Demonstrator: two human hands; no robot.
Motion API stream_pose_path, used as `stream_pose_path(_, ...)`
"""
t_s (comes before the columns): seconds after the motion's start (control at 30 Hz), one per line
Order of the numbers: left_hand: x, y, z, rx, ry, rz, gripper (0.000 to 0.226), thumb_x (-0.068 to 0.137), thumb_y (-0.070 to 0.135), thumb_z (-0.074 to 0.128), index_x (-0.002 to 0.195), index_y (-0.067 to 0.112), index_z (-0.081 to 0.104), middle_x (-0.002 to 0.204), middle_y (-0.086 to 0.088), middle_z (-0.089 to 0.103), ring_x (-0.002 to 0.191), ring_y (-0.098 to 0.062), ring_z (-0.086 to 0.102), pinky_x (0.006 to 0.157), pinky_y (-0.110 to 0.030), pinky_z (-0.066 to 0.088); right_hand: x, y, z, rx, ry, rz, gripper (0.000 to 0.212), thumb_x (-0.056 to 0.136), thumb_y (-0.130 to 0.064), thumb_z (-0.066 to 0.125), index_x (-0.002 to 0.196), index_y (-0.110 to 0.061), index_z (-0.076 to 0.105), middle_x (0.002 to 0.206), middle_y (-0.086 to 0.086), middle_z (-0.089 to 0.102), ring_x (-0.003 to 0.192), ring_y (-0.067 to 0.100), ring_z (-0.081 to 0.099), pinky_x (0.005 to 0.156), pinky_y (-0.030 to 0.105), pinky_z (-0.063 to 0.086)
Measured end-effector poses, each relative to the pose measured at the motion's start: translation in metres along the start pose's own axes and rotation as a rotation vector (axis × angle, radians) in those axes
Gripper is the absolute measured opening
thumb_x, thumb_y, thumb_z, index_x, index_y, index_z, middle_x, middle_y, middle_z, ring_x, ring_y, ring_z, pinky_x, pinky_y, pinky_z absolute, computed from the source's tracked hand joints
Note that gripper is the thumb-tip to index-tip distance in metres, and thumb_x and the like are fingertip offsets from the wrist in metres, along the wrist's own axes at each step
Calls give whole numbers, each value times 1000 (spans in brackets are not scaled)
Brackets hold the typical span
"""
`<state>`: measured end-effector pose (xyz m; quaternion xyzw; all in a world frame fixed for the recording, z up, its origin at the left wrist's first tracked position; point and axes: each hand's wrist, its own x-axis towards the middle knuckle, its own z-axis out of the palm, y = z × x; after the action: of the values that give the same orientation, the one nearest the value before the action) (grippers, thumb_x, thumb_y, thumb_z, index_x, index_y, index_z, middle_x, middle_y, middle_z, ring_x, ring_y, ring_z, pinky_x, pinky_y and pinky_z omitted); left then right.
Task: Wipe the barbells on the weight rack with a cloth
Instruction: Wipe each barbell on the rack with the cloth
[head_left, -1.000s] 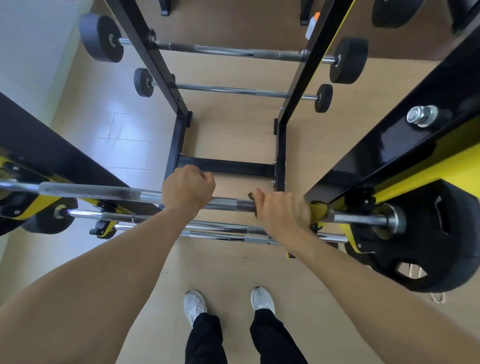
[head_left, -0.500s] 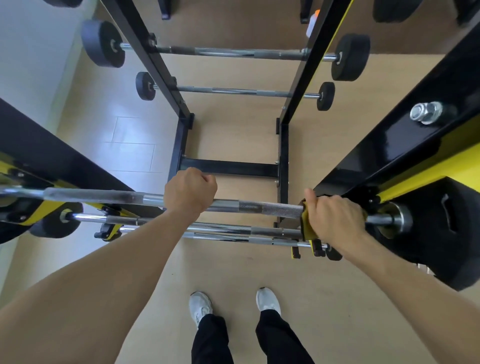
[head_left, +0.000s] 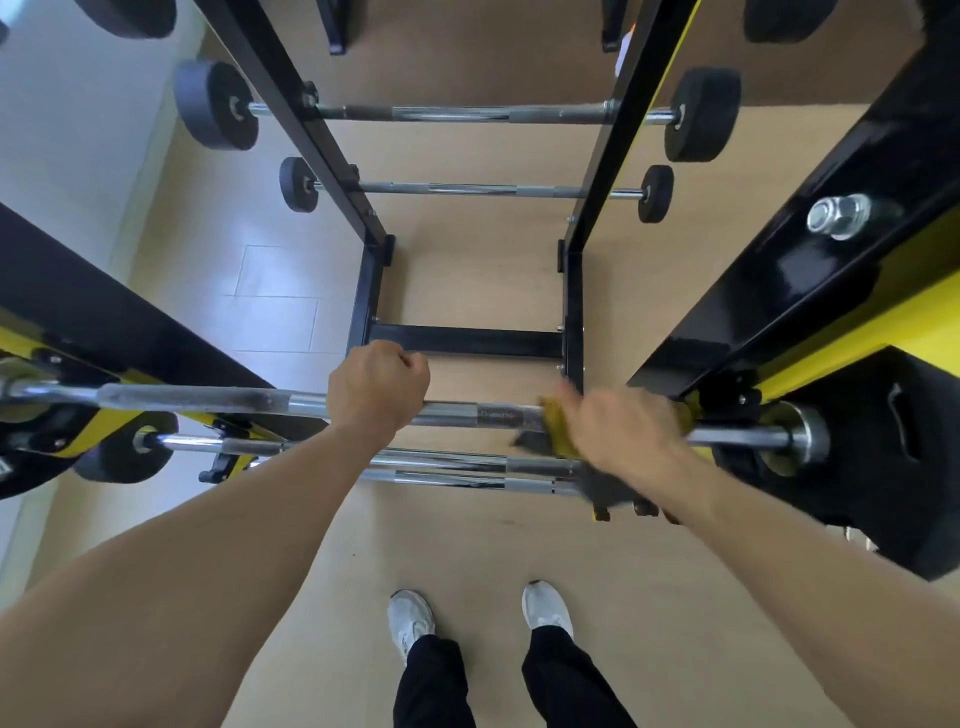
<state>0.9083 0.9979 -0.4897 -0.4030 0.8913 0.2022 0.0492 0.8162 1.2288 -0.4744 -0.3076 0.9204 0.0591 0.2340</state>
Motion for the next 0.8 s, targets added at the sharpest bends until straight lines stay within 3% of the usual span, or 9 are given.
stream_pose_path(0.07,1,0,1,3,8,-1,37,89,27,46,65,5,62,60,-11,60,50,-22,47,48,-25,38,-10,31,-3,24,-3,105,72,99,-53,-1,94,-13,58,66,4,56,58,18,58,58,33,52)
stream_pose_path(0.13,2,1,2,21,9,-5,37,89,26,46,64,5,61,59,-10,59,49,-20,45,48,-24,35,-3,31,-4,54,-65,157,67,101,-53,3,84,-16,55,71,6,57,67,19,59,74,38,53)
stream_pose_path(0.23,3,0,3,32,11,-9,37,87,27,45,63,5,62,59,-10,61,49,-22,48,50,-26,42,33,-7,-7,64,-316,12,29,105,-33,25,105,-17,49,94,9,59,86,22,57,86,44,47)
stream_pose_path(0.3,2,1,3,29,7,-4,37,87,28,45,63,6,63,59,-10,61,51,-23,53,53,-29,47,60,-37,-10,124,-477,-116,33,105,-26,31,130,-12,47,123,14,59,108,29,57,100,46,43)
stream_pose_path(0.37,2,1,3,23,10,-4,38,89,29,46,63,8,63,58,-7,60,54,-24,56,53,-28,47,72,-69,-18,212,-525,-197,40,108,-24,28,141,-6,43,138,16,51,123,32,51,103,40,37)
stream_pose_path(0.47,-1,1,3,8,34,1,38,90,31,47,61,10,62,57,-6,59,57,-25,58,54,-31,51,65,-95,-17,316,-387,-238,49,108,-41,19,139,-14,44,128,17,57,111,31,56,91,40,41)
stream_pose_path(0.6,-5,-3,2,-23,43,30,39,94,29,45,60,13,56,56,-4,56,52,-20,51,48,-24,35,16,-57,12,30,23,-319,40,105,-51,22,115,-22,48,92,1,59,75,19,56,70,37,50)
stream_pose_path(0.67,-6,-4,2,-17,65,30,38,93,27,44,59,12,54,55,-5,54,50,-19,46,48,-23,31,-11,-26,19,-65,169,-252,41,104,-51,19,104,-22,49,88,-3,55,72,16,51,71,36,46)
stream_pose_path(0.8,-5,-5,3,5,85,37,36,91,26,43,61,10,54,55,-4,53,51,-21,45,49,-25,32,-40,36,37,-125,253,-129,42,103,-48,23,123,-21,48,91,-3,48,79,16,45,75,35,42)
